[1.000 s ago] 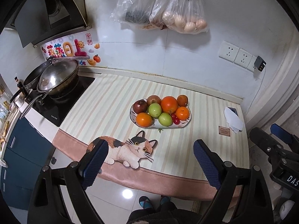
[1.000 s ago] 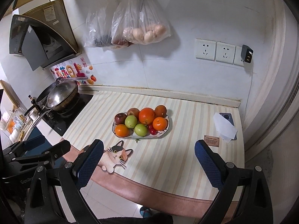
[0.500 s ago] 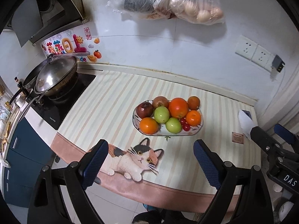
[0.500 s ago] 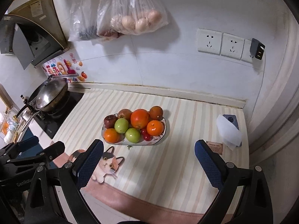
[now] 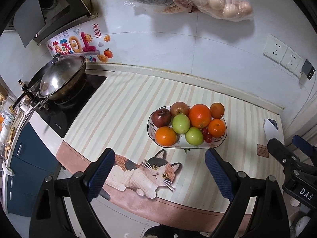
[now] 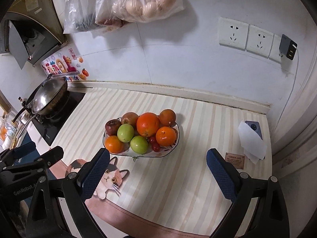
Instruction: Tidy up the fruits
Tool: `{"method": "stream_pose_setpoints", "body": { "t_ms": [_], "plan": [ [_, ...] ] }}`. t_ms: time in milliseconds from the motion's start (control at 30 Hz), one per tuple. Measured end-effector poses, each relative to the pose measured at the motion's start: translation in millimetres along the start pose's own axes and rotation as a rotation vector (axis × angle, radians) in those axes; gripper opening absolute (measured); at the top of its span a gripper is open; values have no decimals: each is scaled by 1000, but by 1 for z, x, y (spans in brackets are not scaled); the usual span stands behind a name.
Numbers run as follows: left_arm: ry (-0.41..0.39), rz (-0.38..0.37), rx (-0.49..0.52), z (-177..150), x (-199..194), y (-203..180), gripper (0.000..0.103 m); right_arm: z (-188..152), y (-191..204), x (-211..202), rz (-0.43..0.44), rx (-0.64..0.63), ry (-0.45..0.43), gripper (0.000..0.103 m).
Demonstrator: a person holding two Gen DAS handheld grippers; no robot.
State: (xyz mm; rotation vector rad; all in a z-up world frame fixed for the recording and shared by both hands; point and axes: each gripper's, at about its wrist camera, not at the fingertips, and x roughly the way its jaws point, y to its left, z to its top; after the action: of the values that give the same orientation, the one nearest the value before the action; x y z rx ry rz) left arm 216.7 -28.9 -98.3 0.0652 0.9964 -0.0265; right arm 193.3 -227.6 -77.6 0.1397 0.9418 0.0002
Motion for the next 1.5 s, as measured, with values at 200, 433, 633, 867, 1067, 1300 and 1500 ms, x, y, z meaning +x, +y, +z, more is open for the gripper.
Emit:
{"method": "stream_pose_setpoints", "body": {
  "t_ms": [200, 433, 633, 867, 1067, 1300, 1500],
  "plan": [
    [2, -8, -2, 1, 1, 0, 93, 3, 0, -2, 0, -3, -3, 100],
    [5, -13, 0, 2, 2, -2, 93, 3, 0, -9, 0, -7, -12, 100],
    [-2, -11, 1, 3, 0, -5, 93, 3, -2, -10, 0, -2, -9, 100],
    [-6, -6, -2, 2, -5, -6, 93, 2, -6, -12, 2, 3, -12, 100],
    [-9, -5, -2, 2, -8, -8, 93, 2, -7, -12, 4, 2, -13, 100],
    [-16, -3, -10, 0, -11, -8, 93, 3, -6, -14, 8, -3, -15, 100],
    [-15, -4, -13, -2, -12, -8, 93, 2, -6, -13, 12, -9, -13, 100]
  ]
}}
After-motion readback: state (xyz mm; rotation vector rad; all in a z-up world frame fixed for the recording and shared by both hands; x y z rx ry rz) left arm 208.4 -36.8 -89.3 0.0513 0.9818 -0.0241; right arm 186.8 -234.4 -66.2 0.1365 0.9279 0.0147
